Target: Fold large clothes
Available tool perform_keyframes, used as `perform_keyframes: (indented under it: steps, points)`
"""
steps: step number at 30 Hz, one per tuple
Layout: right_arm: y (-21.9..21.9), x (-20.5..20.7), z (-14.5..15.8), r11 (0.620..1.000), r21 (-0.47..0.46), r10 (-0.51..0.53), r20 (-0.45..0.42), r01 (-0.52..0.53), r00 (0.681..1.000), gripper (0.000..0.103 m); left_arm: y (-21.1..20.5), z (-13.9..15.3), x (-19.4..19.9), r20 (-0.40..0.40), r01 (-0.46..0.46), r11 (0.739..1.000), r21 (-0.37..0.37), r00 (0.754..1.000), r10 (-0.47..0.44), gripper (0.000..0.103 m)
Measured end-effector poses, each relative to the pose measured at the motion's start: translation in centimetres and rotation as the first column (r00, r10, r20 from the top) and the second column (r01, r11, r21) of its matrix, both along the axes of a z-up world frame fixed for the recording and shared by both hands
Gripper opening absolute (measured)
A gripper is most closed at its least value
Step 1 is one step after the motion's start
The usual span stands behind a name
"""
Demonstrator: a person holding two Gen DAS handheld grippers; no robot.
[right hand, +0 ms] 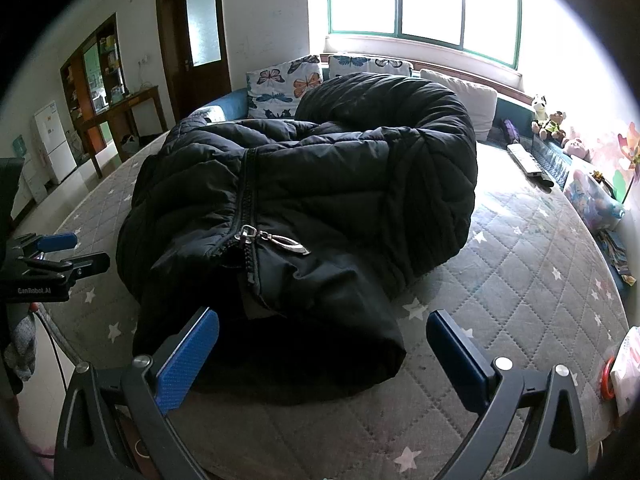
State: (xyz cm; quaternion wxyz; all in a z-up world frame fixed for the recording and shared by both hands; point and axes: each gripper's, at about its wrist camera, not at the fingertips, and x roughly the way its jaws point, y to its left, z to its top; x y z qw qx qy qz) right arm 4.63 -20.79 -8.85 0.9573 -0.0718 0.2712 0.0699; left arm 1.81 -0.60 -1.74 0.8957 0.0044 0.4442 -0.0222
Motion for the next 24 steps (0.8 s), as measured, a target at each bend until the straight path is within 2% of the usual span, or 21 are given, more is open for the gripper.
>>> perform_keyframes:
  steps: [24]
  points:
    - [-0.2, 0.9, 0.4, 1.0, 0.014, 0.017, -0.001, -0.017, 1.0, 0.103, 1.3, 0.3, 1.8, -0.014, -0.013, 1.0, -0.013, 1.0, 0.013, 0.103]
